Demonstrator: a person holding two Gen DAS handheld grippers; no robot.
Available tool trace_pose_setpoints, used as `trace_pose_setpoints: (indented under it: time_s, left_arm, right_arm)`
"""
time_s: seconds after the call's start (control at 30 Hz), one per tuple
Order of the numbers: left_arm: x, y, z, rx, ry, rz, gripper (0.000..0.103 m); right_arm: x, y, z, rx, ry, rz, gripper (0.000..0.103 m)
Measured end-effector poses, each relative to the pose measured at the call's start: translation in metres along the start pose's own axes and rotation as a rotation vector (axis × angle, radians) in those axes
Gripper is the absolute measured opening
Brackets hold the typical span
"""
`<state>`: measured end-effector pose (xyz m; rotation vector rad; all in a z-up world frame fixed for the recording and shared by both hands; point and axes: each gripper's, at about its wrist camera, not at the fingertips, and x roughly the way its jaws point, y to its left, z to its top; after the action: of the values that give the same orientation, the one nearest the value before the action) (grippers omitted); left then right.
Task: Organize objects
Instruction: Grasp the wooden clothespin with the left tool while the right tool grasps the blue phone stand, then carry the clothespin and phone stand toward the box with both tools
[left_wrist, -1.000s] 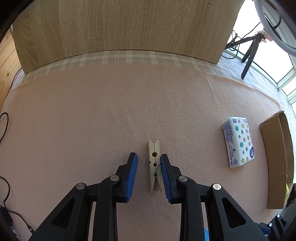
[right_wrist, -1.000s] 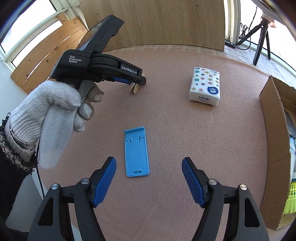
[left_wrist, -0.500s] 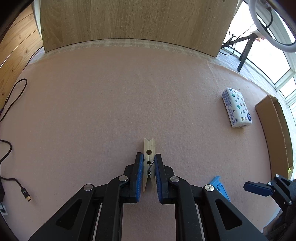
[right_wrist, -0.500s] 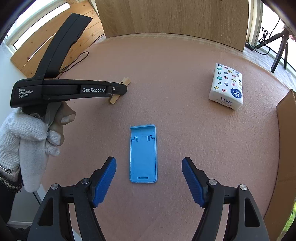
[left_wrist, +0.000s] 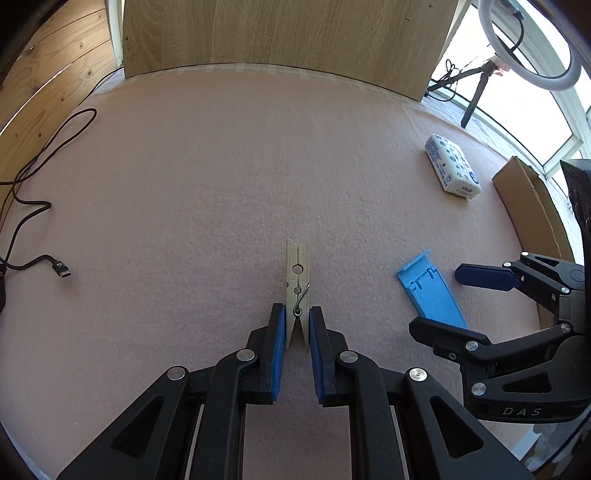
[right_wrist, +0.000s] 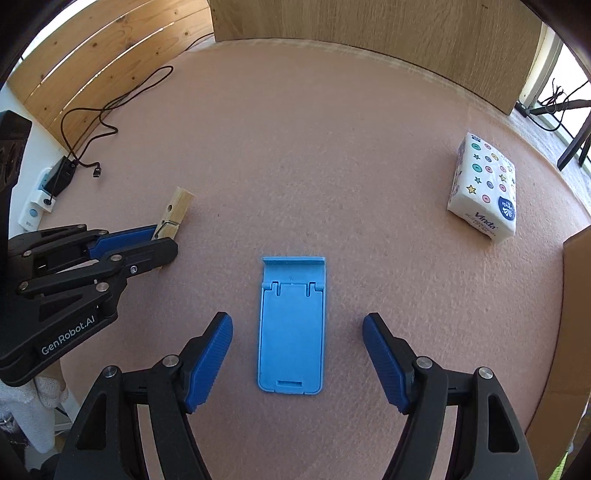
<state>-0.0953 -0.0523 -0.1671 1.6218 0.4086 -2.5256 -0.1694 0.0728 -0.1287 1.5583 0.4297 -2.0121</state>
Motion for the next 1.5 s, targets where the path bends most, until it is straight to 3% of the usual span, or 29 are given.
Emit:
trace_pose_setpoints:
  time_s: [0.17,0.3,0.37,0.43,1.07,1.5]
  left_arm:
    - [-0.001,0.001,-0.008,0.001,-0.005,-0.002,0.013]
    - [-0.002,0.003,-0.011,-0.009,-0.007,-0.016,0.013]
    - [-0.003,0.005,-0.011,-0.011,-0.007,-0.021,0.013]
    - [-0.004,0.007,-0.012,-0.018,-0.007,-0.027,0.013]
    - [-0.017,0.017,-0.021,-0.087,0.016,-0.118,0.013]
    - [-0.039,-0.043,0.006,0.023,-0.026,-0.17,0.013]
  right_arm:
    - [0.003,0.0,0.006,-0.013,0.018,-0.026,0.065]
    - [0.004,0.003,0.007,-0.054,0.022,-0.063,0.056]
    - [0.002,0.003,0.007,-0.063,0.016,-0.062,0.049]
    - [0.0,0.003,0.006,-0.073,0.01,-0.06,0.034]
    - [-0.019,-0.016,-0.022,0.013,-0.061,0.015,0.033]
    - [-0.079,-0.062,-0.05,0.111,-0.19,0.019,0.033]
